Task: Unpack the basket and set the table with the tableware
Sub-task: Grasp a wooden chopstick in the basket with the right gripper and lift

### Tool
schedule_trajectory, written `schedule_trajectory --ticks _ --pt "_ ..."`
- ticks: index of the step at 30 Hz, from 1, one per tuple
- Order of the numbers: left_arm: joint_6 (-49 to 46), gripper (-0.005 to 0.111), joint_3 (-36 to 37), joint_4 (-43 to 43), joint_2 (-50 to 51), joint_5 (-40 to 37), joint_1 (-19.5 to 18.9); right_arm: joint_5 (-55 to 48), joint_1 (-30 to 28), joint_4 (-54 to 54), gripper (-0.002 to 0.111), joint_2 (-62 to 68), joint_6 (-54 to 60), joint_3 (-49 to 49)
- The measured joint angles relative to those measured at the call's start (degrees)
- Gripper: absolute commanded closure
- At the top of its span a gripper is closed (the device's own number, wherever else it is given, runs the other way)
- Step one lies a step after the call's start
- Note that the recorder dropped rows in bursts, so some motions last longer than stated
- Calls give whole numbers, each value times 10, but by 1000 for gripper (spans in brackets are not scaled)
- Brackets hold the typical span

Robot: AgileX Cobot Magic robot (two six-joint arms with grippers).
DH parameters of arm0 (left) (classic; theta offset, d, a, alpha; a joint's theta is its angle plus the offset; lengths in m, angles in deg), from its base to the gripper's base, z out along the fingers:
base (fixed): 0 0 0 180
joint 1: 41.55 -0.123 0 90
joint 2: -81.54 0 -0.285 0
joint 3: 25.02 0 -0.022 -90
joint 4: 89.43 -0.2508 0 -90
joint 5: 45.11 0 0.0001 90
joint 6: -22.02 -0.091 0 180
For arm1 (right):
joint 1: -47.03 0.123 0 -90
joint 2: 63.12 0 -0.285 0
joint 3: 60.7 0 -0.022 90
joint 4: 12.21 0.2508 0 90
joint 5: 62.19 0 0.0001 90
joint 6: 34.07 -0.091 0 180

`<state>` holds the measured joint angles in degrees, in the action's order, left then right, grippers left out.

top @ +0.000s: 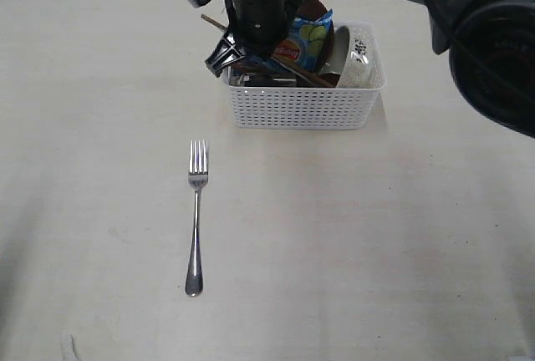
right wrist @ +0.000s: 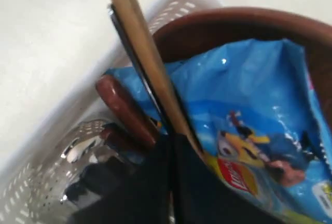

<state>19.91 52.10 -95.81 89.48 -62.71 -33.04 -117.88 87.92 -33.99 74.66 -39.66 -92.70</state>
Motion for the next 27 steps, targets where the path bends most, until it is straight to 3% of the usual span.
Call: schedule_trajectory --ticks 9,12,16,27 --pt "0 107 0 0 0 0 0 -6 1 8 108 -55 -2 0" --pt "0 107 0 0 0 0 0 -9 1 44 95 -65 27 0" --pt "0 107 0 0 0 0 0 -21 1 92 63 -60 67 0" --pt "0 107 0 0 0 0 0 -21 4 -4 64 -4 27 0"
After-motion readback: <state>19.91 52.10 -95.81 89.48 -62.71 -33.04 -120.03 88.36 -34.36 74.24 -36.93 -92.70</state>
